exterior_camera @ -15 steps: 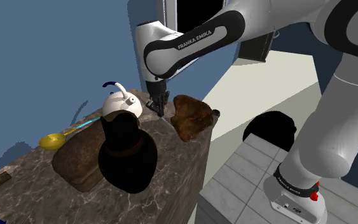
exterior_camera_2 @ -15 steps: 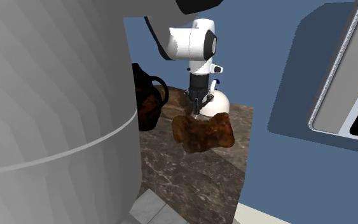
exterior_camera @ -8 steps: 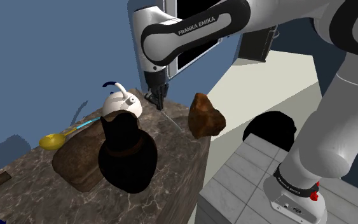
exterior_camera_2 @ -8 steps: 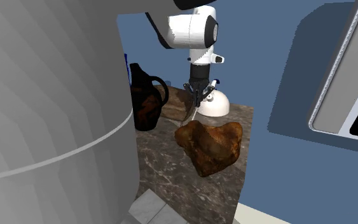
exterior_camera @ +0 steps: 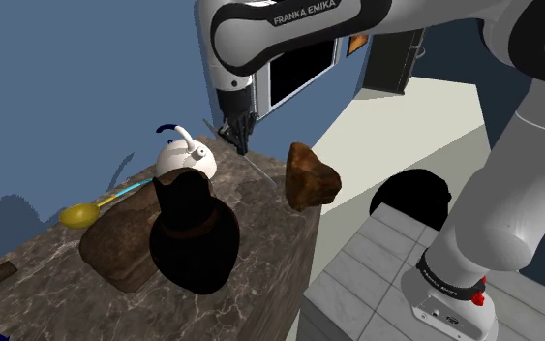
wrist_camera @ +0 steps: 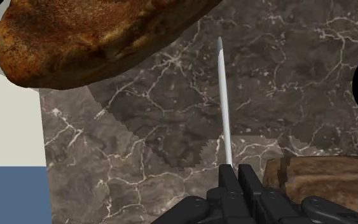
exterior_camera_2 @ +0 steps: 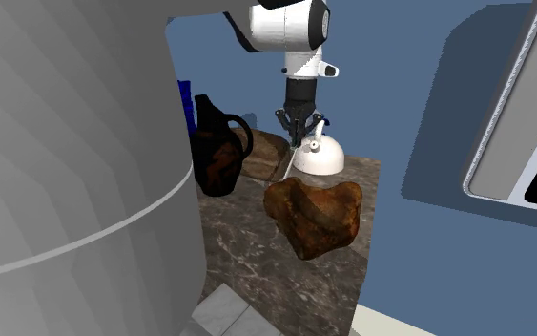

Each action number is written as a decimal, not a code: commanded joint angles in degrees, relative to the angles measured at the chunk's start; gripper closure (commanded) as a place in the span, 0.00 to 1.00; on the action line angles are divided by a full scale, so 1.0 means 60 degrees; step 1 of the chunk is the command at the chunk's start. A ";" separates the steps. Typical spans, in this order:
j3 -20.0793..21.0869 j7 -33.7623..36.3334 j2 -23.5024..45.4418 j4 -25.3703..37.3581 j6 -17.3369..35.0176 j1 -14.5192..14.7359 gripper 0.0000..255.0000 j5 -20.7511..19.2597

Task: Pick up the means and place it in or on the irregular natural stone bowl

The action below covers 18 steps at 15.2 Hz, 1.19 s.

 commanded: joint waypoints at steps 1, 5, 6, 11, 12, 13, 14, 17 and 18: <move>0.0001 -0.0001 -0.0021 0.0222 -0.0247 0.0000 1.00 0.0006; 0.0001 0.0000 -0.0035 0.0719 -0.0758 0.0000 1.00 0.0009; 0.0001 0.0002 -0.0033 0.0850 -0.0887 0.0000 1.00 0.0009; 0.0006 0.0016 0.0012 0.1546 -0.1540 0.0006 1.00 -0.0004; 0.0007 0.0020 0.0028 0.1694 -0.1672 0.0008 1.00 -0.0008; 0.0009 0.0023 0.0042 0.1803 -0.1768 0.0009 1.00 -0.0012; -0.0087 -0.0188 -0.0265 0.1483 -0.1744 -0.0099 1.00 0.0063; -0.0406 -0.0827 -0.1128 0.0618 -0.1723 -0.0390 1.00 0.0233; -0.0526 -0.1040 -0.1397 0.0359 -0.1731 -0.0474 1.00 0.0271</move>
